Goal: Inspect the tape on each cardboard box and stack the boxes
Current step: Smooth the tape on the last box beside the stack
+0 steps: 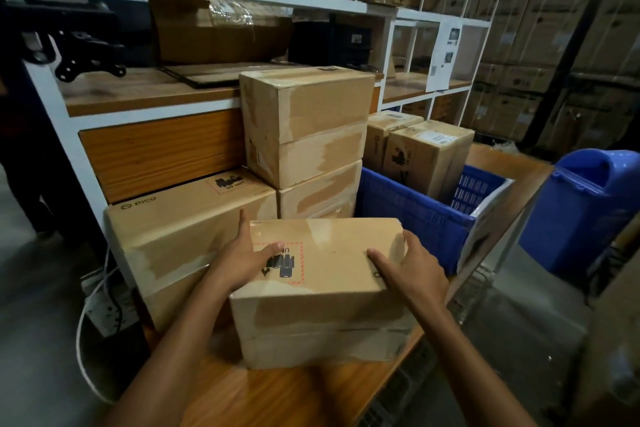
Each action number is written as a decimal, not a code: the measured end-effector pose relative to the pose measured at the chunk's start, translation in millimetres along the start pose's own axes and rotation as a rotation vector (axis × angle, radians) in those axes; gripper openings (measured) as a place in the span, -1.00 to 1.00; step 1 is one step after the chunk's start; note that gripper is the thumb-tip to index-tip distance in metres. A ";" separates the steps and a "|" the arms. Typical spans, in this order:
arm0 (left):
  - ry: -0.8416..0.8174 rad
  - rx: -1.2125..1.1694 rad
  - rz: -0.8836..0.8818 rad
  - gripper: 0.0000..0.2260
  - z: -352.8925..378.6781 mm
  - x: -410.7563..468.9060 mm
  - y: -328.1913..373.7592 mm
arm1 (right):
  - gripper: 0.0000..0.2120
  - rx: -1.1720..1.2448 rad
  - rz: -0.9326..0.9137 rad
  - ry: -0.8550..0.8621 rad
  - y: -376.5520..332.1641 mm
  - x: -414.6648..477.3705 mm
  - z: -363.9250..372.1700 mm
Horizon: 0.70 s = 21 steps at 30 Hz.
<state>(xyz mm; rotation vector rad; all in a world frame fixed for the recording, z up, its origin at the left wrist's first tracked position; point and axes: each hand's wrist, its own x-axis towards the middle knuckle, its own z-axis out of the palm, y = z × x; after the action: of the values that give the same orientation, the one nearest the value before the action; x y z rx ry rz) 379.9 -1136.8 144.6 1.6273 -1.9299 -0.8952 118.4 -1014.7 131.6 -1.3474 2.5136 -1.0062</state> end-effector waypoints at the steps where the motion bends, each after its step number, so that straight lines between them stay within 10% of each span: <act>1: 0.031 -0.009 0.024 -0.09 1.5 -3.8 -0.3 | -0.21 0.040 -0.008 0.006 1.9 -2.7 -1.9; 9: 0.409 -0.131 0.160 -0.72 22.8 -32.1 5.4 | -0.36 0.348 -0.076 0.266 21.8 -21.2 6.2; 21: 0.485 -0.210 -0.038 -0.85 76.7 -73.8 -70.5 | -0.49 0.436 0.373 0.008 58.0 -63.1 64.6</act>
<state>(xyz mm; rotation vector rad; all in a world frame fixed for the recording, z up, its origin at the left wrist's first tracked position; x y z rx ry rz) 388.1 -1056.7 45.6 1.5814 -1.4300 -0.6174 141.0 -975.7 34.3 -0.7229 2.2426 -1.3567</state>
